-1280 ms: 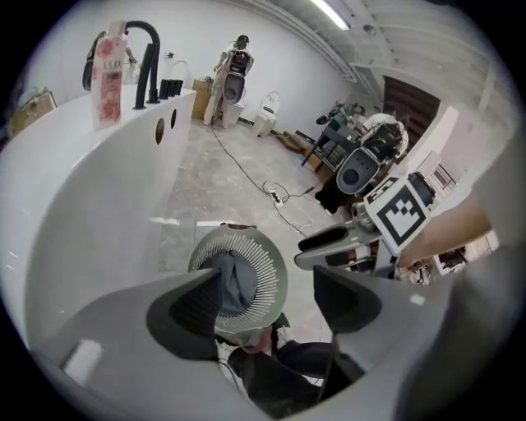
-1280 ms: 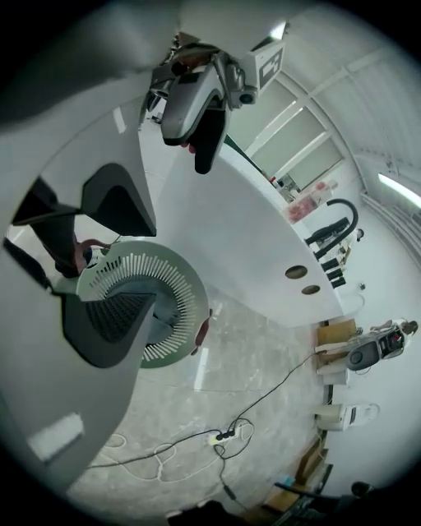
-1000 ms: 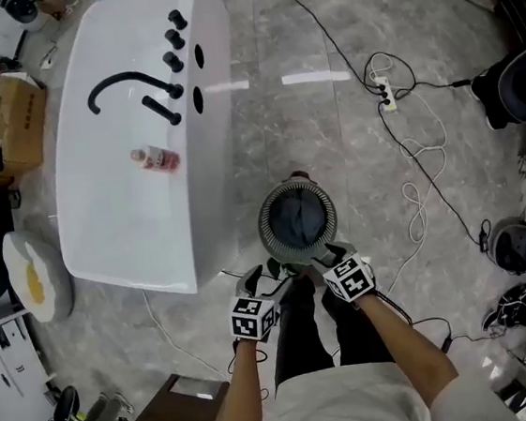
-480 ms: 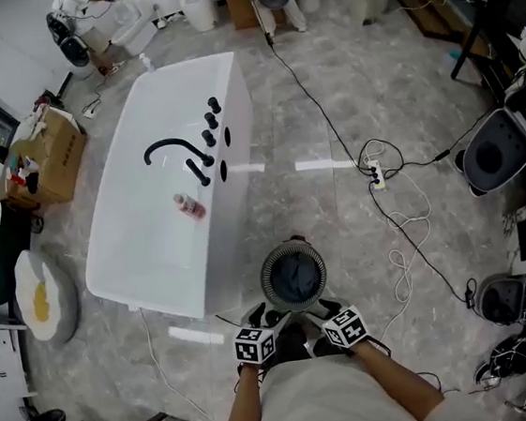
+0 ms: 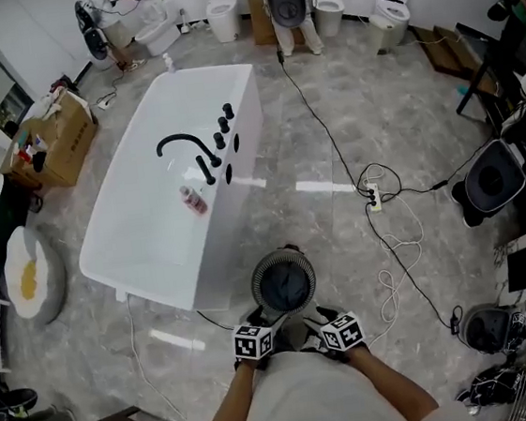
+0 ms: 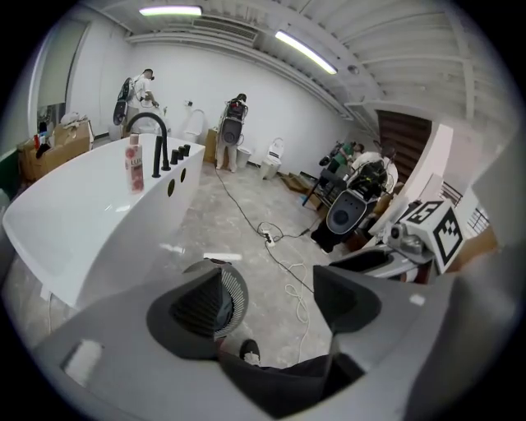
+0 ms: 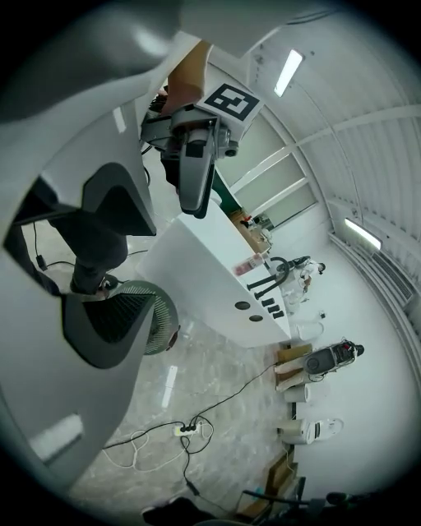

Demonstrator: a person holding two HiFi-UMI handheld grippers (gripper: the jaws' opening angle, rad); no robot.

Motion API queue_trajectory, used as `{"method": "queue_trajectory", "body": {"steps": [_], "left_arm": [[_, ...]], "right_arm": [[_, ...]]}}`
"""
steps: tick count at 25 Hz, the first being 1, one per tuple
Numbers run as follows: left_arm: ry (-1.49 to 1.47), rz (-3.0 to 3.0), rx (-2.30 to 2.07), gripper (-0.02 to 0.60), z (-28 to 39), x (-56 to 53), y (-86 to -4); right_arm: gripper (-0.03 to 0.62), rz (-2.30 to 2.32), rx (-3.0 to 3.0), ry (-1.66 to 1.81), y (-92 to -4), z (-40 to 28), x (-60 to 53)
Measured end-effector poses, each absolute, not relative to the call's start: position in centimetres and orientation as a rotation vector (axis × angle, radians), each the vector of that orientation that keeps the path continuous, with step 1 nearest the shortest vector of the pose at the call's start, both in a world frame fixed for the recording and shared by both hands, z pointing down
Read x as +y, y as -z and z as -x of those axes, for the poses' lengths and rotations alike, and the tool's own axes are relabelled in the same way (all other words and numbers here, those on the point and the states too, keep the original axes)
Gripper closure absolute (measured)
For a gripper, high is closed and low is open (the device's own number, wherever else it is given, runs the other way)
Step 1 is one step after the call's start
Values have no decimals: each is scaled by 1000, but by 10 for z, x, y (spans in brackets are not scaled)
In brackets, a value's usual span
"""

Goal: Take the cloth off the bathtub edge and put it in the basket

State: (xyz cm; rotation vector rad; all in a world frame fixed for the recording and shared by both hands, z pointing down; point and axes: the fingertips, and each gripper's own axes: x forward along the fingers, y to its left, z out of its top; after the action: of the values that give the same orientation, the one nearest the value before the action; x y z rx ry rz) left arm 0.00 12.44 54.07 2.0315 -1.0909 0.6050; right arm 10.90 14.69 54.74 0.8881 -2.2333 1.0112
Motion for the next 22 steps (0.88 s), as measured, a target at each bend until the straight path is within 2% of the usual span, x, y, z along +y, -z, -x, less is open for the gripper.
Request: {"method": "queue_trajectory", "body": {"steps": [10, 15, 17, 22], "left_arm": [[-636, -2022, -1085, 202, 4, 145, -541], [-595, -1989, -1101, 249, 6, 152, -542], [-582, -1977, -1117, 293, 8, 153, -540], [-551, -1948, -1156, 433, 11, 152, -538]], "right_arm": [[398, -892, -2218, -1067, -552, -104, 156], [401, -876, -2214, -1066, -553, -105, 161], [416, -865, -2216, -1060, -552, -104, 164], [513, -876, -2224, -1040, -548, -108, 164]]}}
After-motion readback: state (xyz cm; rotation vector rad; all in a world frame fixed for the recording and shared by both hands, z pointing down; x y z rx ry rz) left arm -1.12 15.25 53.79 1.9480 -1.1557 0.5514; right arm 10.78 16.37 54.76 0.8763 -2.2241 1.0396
